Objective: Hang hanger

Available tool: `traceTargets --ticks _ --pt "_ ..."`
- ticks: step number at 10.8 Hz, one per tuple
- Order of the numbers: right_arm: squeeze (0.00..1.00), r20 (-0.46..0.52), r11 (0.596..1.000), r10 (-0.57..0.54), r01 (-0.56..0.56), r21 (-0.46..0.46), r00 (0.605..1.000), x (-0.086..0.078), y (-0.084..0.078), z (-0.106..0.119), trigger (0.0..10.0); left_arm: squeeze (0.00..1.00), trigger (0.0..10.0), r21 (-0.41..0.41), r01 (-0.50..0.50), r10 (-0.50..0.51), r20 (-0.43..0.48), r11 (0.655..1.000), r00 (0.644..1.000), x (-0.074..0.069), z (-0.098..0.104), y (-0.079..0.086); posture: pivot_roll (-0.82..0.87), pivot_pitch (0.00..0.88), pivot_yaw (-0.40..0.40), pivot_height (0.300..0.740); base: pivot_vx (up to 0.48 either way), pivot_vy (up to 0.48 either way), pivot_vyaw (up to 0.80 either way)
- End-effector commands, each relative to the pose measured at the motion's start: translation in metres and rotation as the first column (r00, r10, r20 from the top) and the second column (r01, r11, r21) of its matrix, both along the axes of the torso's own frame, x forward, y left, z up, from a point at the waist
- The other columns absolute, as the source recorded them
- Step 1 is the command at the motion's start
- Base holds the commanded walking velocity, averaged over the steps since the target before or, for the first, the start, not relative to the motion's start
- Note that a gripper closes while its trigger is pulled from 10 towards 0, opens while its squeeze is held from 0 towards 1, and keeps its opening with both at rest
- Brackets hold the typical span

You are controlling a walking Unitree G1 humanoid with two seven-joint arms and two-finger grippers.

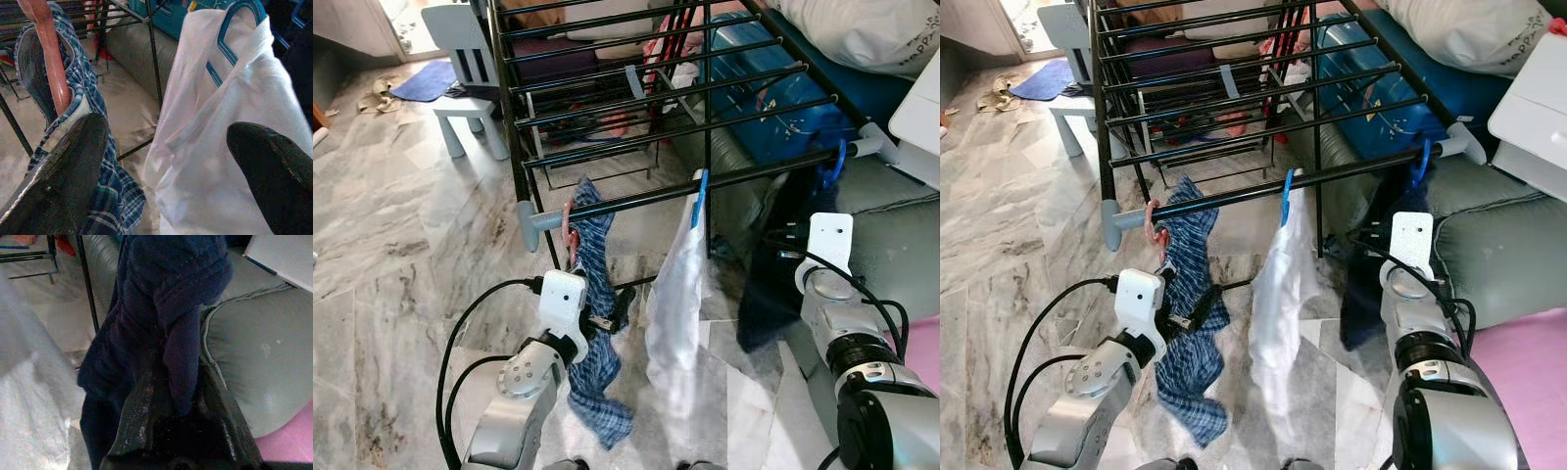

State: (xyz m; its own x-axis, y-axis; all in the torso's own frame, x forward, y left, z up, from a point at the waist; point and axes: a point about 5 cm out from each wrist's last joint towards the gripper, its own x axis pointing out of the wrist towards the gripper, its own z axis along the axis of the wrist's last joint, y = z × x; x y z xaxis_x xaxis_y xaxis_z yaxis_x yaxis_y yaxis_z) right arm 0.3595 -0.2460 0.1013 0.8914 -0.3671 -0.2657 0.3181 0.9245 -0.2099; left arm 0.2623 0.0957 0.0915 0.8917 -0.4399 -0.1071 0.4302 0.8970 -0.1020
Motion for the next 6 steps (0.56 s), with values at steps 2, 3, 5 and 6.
traceTargets --ticks 2,3,5,6 --pt "0.0 0.093 0.998 0.051 -0.048 -0.039 0.994 0.001 0.001 0.011 0.0 0.0 10.0 0.018 -0.02 0.02 -0.006 1.0 1.0 0.001 -0.002 0.004 -0.04 0.118 0.03 0.74 0.0 0.0 0.0" --pt "0.0 0.144 0.994 0.097 -0.089 -0.062 0.985 -0.001 0.005 0.016 0.0 0.0 10.0 0.025 -0.037 0.037 -0.005 0.999 0.999 0.001 -0.002 0.006 -0.04 0.116 0.031 0.74 0.0 0.0 0.0" --pt "0.0 0.237 0.982 0.178 -0.155 -0.112 0.955 -0.013 0.011 0.026 3.3 0.0 10.0 0.033 -0.049 0.049 -0.007 0.998 0.999 0.002 -0.004 0.006 -0.05 0.117 0.032 0.74 0.0 0.0 0.0" --pt "0.0 0.264 0.974 0.215 -0.185 -0.134 0.94 -0.03 0.011 0.024 10.0 0.0 10.0 0.037 -0.048 0.048 -0.006 0.998 0.999 0.002 -0.004 0.006 -0.05 0.12 0.037 0.74 0.0 0.0 0.0"
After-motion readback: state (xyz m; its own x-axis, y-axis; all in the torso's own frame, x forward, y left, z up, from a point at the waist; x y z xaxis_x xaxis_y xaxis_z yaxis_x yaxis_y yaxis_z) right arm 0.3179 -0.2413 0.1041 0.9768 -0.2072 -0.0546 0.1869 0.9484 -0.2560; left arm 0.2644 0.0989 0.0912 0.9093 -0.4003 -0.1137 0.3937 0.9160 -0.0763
